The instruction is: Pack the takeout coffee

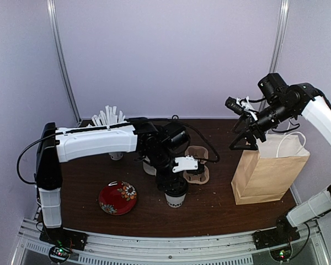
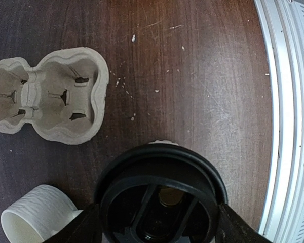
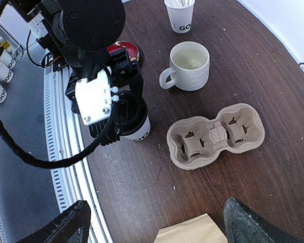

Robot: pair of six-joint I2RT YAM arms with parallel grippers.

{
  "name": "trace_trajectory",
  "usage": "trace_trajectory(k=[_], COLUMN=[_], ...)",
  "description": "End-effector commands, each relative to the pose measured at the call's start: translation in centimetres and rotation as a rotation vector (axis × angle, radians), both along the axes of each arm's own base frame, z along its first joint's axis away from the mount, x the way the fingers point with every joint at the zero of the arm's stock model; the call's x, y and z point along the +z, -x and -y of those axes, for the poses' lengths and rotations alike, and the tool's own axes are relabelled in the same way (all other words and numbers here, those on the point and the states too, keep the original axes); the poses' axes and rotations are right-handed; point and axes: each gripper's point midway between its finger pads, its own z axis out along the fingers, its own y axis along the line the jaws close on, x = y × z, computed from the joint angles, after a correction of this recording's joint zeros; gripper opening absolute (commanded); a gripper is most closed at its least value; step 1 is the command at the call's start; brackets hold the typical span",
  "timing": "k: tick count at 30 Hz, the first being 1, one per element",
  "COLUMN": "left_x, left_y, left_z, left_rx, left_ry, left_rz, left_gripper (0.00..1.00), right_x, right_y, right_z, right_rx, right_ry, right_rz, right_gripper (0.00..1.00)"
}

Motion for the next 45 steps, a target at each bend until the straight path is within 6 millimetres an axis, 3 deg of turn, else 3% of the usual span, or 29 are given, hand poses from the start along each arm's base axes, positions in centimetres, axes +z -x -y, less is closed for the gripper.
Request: trace_trajectory(k=[1, 8, 11, 20, 28, 32, 40, 45], left_x=[1.1, 5.1, 6.3, 7.0, 5.9, 4.5, 1.4, 0.9], left_y=[-0.4, 0.0, -0.2, -2.5, -4.2, -5.1, -6.8, -7.0], left_z=[-1.0, -3.3, -5.2, -16.5, -28.1, -32.2, -33.7, -34.2], left_rx=[0.03, 0.103, 0.17, 0.642, 1.139, 1.287, 1.358, 1.371], left_ry=[-0.021, 0.028, 0.019, -0.021, -0.045, -0.105, -0.093, -0.12], left_rz=[0.017, 0.059, 0.091, 0.114, 0.149, 0.155, 0.072, 0.075], left_gripper=[0.72, 0.7, 0.7, 0.7, 0.71, 0.72, 0.73, 0.82], right_x=[-0.1, -0.1, 0.0, 0.3, 0.4, 0.5, 0.5, 0.5], right_y=[-0.5, -0.7, -0.8, -0.9, -1.2, -1.3, -1.1, -1.2], right_z=[0.1, -0.1, -0.3, -0.8, -1.1, -1.2, -1.0, -0.9], right_rx=[-0.009, -0.008, -0.005, 0.011, 0.021, 0.023, 0.017, 0.008], right_ry=[-0.002, -0.008, -0.014, -0.033, -0.043, -0.048, -0.038, -0.033], right_rz=[0.008, 0.003, -0.003, -0.015, -0.023, -0.031, -0.031, -0.034], right_gripper=[0.94, 0.94, 0.94, 0.93, 0.93, 0.93, 0.92, 0.92])
